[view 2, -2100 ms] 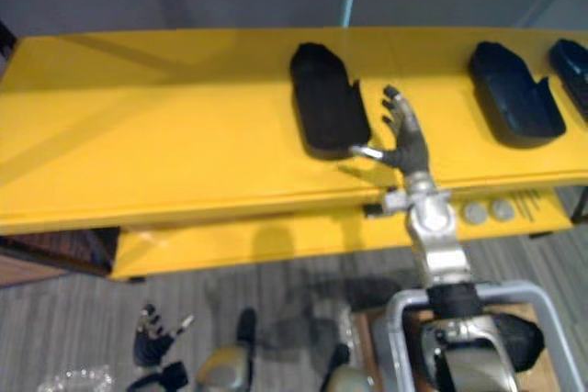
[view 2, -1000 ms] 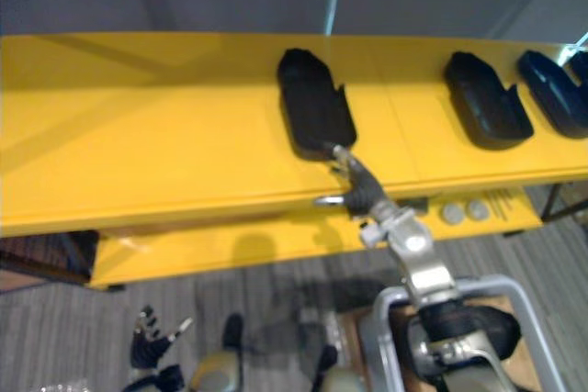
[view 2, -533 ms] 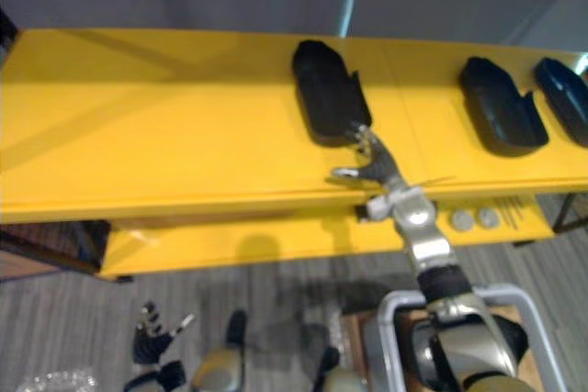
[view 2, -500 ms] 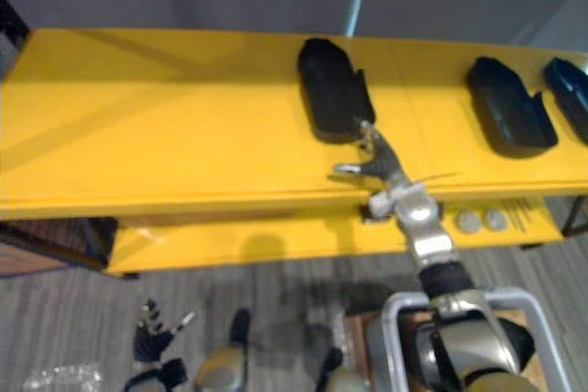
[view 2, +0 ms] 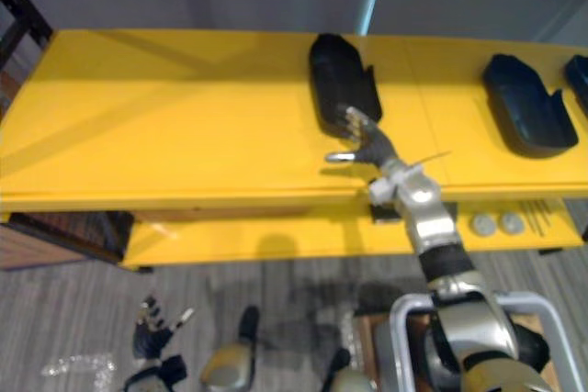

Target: Walk over and take plastic housings, then place them on the shelf

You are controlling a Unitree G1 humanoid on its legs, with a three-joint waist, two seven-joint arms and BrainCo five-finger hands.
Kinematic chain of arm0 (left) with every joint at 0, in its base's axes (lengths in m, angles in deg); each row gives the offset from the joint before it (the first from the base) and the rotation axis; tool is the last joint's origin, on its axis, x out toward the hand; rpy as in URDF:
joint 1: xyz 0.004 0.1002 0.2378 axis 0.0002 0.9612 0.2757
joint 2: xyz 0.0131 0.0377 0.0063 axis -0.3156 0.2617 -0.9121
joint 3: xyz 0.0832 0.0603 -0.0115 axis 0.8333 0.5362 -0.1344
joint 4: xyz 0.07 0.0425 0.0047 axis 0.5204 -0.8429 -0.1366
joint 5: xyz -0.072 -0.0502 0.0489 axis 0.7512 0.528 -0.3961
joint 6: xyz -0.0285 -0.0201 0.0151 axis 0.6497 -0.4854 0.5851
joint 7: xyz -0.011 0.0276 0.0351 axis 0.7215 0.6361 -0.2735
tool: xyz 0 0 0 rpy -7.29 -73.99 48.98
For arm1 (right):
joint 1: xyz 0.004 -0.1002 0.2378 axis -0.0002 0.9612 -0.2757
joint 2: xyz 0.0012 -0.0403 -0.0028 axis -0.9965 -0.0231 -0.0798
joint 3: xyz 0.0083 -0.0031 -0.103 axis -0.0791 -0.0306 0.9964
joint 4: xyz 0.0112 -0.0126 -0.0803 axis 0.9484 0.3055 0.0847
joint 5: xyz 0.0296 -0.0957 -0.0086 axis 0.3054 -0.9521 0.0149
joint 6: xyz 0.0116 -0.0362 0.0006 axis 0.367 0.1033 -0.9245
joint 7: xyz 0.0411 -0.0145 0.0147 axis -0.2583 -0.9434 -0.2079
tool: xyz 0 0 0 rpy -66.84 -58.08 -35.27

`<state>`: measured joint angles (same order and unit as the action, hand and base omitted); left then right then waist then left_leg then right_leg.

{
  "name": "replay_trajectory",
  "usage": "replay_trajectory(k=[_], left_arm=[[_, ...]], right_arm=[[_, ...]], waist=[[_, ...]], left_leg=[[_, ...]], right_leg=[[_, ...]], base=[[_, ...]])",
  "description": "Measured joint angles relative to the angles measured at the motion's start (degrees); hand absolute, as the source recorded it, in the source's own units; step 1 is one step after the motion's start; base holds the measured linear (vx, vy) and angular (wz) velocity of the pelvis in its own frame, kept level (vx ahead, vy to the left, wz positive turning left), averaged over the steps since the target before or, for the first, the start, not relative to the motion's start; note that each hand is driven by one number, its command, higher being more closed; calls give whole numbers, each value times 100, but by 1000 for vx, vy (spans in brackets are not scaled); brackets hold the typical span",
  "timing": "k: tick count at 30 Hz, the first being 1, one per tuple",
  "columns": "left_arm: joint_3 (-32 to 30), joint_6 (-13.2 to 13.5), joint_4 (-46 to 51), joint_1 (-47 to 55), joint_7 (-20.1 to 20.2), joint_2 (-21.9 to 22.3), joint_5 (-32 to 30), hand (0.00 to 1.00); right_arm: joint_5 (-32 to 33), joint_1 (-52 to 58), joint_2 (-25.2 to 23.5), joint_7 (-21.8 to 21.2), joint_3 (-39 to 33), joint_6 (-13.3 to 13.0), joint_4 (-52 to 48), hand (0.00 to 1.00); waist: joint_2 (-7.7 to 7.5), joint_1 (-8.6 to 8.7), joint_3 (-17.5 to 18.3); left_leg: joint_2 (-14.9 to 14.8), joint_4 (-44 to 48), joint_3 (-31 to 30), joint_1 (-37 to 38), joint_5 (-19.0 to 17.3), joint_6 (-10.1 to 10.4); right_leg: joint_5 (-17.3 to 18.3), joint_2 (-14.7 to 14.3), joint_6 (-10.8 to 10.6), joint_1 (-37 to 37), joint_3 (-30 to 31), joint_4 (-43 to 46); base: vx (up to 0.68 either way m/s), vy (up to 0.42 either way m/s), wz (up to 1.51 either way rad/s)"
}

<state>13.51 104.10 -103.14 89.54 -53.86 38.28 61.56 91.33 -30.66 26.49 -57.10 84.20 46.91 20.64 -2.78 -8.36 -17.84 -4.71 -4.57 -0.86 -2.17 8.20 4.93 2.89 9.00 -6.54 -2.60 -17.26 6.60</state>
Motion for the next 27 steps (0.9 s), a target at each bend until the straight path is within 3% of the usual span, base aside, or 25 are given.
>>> replay_trajectory(k=[1,3,4,6,9,14,19,22,27], left_arm=[[0,0,1,0,-1,1,0,0],[1,0,9,1,-16,3,1,0],[1,0,11,1,-21,5,1,0],[3,0,14,3,-38,13,0,0],[5,2,10,15,-62,13,0,0],[15,157,-90,13,-64,12,-3,0],[37,326,-271,10,-64,12,-10,0],[56,397,-376,17,-139,26,-48,0],[49,397,-402,40,-281,66,-106,0]], right_arm=[[3,73,0,139,-18,-109,-143,0],[-93,312,-54,885,-231,-602,-717,0],[-190,351,-106,1102,-348,-722,-836,0],[-790,387,-296,1988,-795,-1053,-1169,0],[-1256,389,-387,2669,-972,-1151,-1276,0],[-1389,459,-523,3246,-1035,-1150,-1276,0],[-1009,639,-664,3627,-1329,-1178,-1305,0],[-1041,1333,-884,3826,-1680,-1156,-1824,0],[-1058,3255,-1132,3868,-2267,-1035,-2630,0]], waist=[[-1,0,0],[-4,3,-2],[-5,8,-1],[-21,24,2],[-67,73,4],[-83,123,8],[-114,136,27],[-189,152,74],[-348,521,208]], left_leg=[[0,0,2,0,0,0],[-3,-1,18,0,0,0],[-5,-1,21,0,0,0],[-17,-2,90,1,0,1],[-24,-2,142,5,-2,2],[-26,-2,153,6,-3,1],[-33,-4,178,6,-10,7],[-49,-4,332,32,-52,11],[-65,-6,638,135,-163,19]], right_leg=[[0,0,0,0,1,-2],[0,-2,0,11,14,-5],[0,-3,0,13,17,-5],[-2,-10,0,40,54,-5],[-5,-16,1,69,128,-23],[-21,-16,-8,81,152,-39],[-26,-20,-11,104,180,-49],[-44,-31,-14,165,326,-93],[-129,-53,-23,191,616,-211]], base=[[0,0,0],[-2,-9,-2],[-12,-18,-4],[-14,-15,-8],[-12,-9,-12],[-9,-6,-3],[-1,-6,-2],[11,-5,-19],[34,0,-32]])
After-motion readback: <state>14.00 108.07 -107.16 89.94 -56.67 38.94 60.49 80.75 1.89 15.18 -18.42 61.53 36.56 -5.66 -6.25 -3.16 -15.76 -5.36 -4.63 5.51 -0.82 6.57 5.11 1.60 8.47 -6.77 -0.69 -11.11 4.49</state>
